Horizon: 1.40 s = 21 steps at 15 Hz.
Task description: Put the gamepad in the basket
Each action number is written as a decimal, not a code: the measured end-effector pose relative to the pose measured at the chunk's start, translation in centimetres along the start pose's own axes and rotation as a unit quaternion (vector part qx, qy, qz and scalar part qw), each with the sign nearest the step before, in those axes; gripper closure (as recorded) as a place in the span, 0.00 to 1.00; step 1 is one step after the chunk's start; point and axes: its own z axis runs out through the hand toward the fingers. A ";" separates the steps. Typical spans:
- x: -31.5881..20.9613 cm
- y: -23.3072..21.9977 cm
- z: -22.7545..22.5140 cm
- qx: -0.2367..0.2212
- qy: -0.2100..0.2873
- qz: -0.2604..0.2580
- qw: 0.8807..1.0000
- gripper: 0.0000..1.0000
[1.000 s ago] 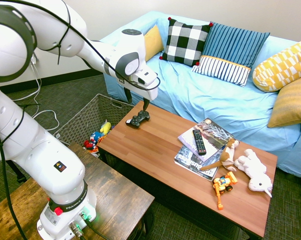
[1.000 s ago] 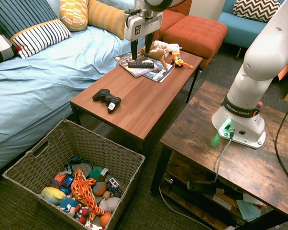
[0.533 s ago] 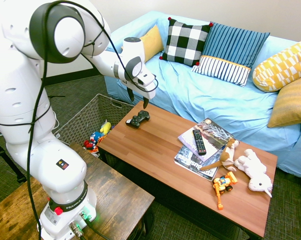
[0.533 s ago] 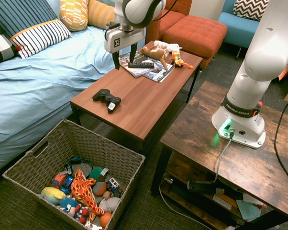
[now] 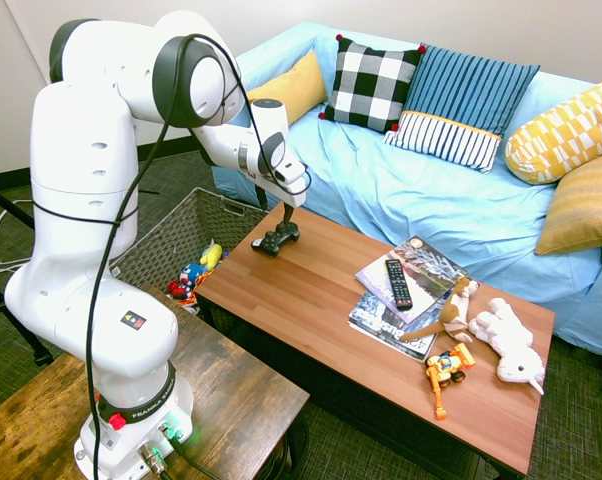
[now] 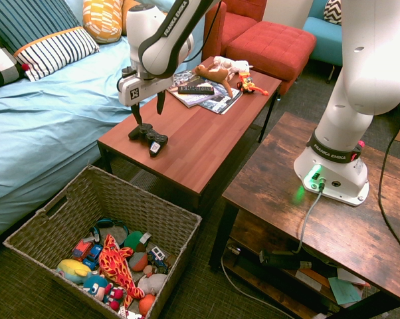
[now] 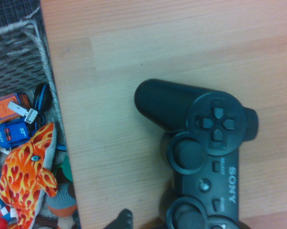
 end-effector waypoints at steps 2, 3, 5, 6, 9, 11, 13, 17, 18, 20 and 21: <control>0.3 -0.5 2.1 -0.006 -0.003 0.010 1.000 0.00; 0.7 -0.7 3.0 -0.010 -0.003 0.015 1.000 0.00; 1.2 -1.2 4.6 -0.015 -0.005 0.022 1.000 0.00; 1.5 -1.4 5.5 -0.018 -0.005 0.026 0.999 0.00; 2.6 -1.5 7.7 -0.025 -0.006 0.039 0.999 0.00; 3.0 -1.7 8.8 -0.027 -0.009 0.045 0.999 0.00; 3.2 -1.8 9.2 -0.026 -0.013 0.047 0.998 1.00; 3.1 -1.8 9.4 -0.026 -0.022 0.049 0.998 1.00; 3.0 -1.9 9.4 -0.026 -0.023 0.048 0.998 1.00; 2.8 -1.9 9.4 -0.025 -0.027 0.047 0.998 1.00; 2.8 -1.9 9.4 -0.025 -0.028 0.046 0.998 1.00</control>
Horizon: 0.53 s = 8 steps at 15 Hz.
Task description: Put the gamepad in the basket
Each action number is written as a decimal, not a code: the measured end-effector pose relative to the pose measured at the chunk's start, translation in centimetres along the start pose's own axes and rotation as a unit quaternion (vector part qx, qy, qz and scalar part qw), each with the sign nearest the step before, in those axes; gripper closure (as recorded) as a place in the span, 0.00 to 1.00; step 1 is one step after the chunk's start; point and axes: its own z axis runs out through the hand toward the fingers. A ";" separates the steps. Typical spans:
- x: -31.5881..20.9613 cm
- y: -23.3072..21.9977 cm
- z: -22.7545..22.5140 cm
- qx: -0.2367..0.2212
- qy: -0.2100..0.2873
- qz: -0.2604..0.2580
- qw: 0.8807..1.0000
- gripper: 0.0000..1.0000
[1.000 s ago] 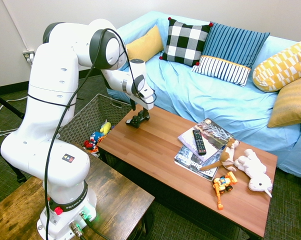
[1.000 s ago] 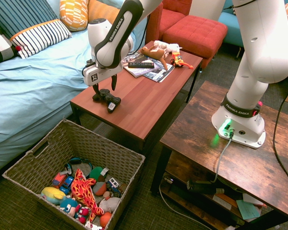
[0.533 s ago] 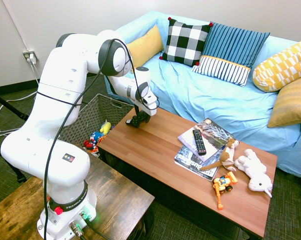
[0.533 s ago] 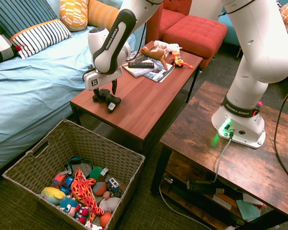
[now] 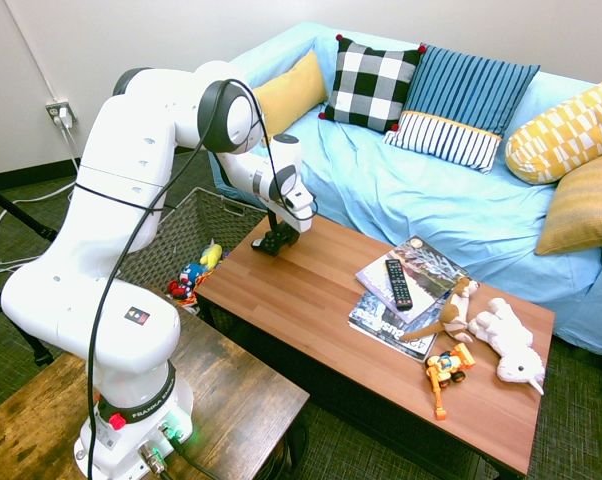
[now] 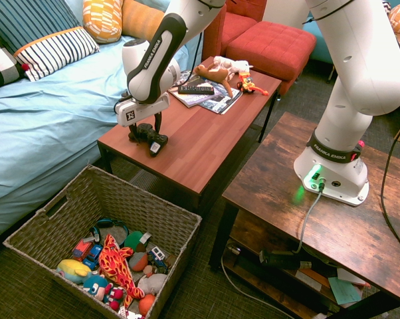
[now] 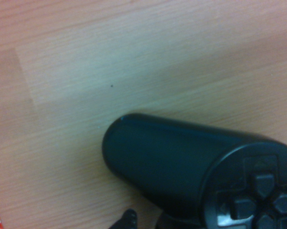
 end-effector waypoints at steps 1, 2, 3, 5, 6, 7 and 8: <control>0.0 0.0 0.0 0.000 -0.001 -0.001 1.000 1.00; -0.1 0.0 0.1 0.000 -0.001 -0.002 1.000 1.00; -0.1 0.0 0.1 0.000 -0.002 -0.003 1.000 1.00; 0.0 0.1 0.1 0.001 -0.006 -0.004 1.000 1.00; 0.0 0.1 0.1 0.003 -0.008 -0.005 1.000 1.00; 0.1 0.1 0.0 0.005 -0.013 -0.005 1.000 1.00; 0.3 0.2 0.0 0.008 -0.019 -0.006 1.000 1.00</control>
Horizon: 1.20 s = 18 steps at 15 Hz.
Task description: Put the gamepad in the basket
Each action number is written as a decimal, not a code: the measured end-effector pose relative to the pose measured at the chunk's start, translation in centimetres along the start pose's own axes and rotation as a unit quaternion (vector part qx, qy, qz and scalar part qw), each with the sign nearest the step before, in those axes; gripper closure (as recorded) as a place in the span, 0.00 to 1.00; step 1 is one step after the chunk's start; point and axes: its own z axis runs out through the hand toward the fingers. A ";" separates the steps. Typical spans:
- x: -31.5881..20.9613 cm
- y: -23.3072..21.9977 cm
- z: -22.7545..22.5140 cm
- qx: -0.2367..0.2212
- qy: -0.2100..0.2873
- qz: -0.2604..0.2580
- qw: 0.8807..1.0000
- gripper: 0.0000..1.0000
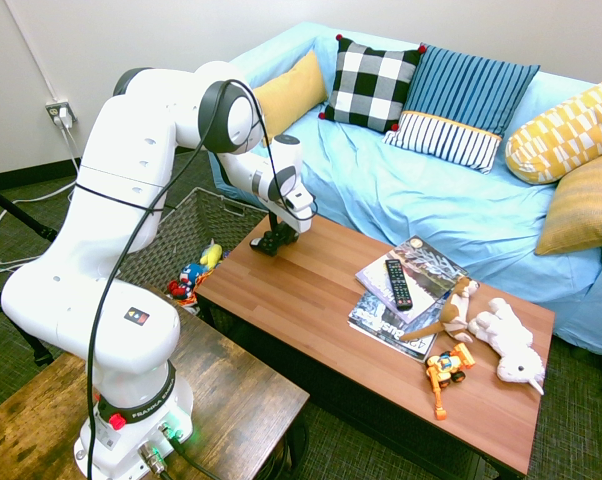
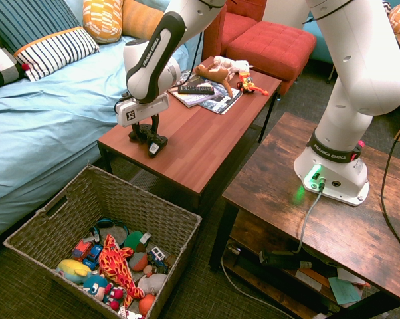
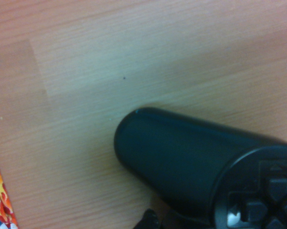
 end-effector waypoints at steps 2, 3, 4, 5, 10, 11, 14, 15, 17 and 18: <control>0.5 0.0 -0.8 0.009 -0.007 -0.001 1.000 1.00; 0.6 -0.1 -1.7 0.014 -0.010 -0.002 1.000 1.00; 0.7 -0.2 -2.6 0.019 -0.013 -0.002 1.000 1.00; 0.6 -0.4 -3.4 0.022 -0.014 -0.003 1.000 1.00; -3.2 -2.4 -7.6 0.041 -0.021 -0.037 0.998 1.00; -5.5 -3.3 -8.3 0.042 -0.020 -0.053 0.997 1.00; -14.7 -6.8 -9.4 0.036 -0.007 -0.107 0.994 1.00; -17.6 -8.0 -8.9 0.032 -0.003 -0.122 0.992 1.00; -21.9 -10.0 -6.3 0.017 -0.003 -0.144 0.990 1.00; -23.3 -10.9 -4.2 0.007 -0.007 -0.151 0.988 1.00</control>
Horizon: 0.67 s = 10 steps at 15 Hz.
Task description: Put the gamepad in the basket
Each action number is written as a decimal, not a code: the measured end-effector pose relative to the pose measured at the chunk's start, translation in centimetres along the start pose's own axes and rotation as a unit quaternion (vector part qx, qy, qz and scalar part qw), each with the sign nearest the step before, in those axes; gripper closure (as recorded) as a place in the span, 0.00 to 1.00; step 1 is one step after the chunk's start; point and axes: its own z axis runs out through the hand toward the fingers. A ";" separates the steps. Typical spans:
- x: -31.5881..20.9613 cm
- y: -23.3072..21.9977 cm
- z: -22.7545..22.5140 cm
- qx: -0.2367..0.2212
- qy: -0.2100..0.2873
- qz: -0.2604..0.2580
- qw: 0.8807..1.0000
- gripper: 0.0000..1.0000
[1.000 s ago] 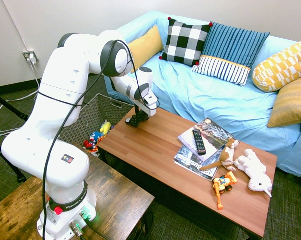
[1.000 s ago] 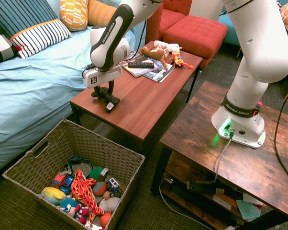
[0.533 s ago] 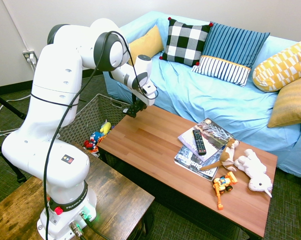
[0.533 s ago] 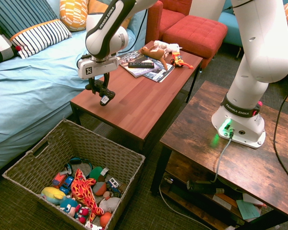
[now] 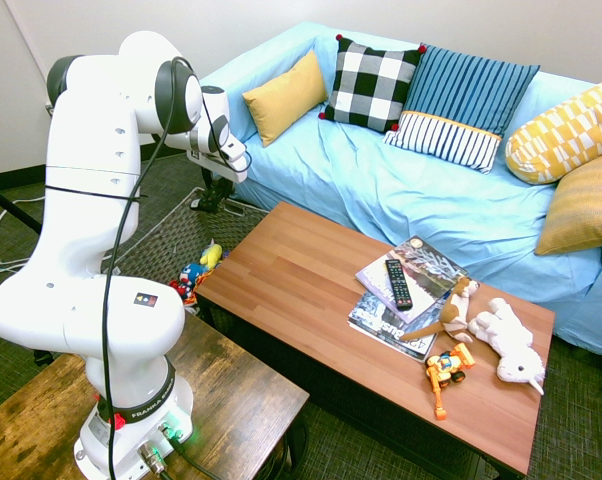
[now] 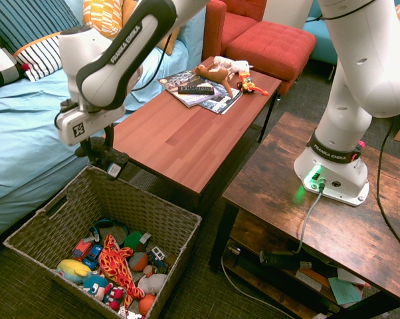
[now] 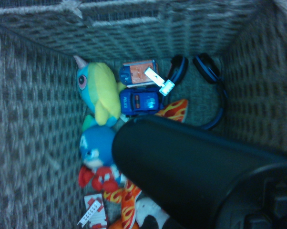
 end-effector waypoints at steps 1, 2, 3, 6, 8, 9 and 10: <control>-0.8 -1.0 2.3 -0.008 -0.007 -0.007 1.000 1.00; -1.7 -1.7 4.5 -0.018 -0.015 -0.013 1.000 1.00; -2.5 -2.2 6.7 -0.028 -0.021 -0.019 0.999 1.00; -5.0 -3.0 11.9 -0.056 -0.033 -0.033 0.997 0.00; -5.8 -3.7 13.0 -0.064 -0.034 -0.036 0.997 0.00; -5.8 -4.1 12.9 -0.066 -0.033 -0.037 0.997 0.00; -5.7 -4.4 12.7 -0.067 -0.034 -0.037 0.996 0.00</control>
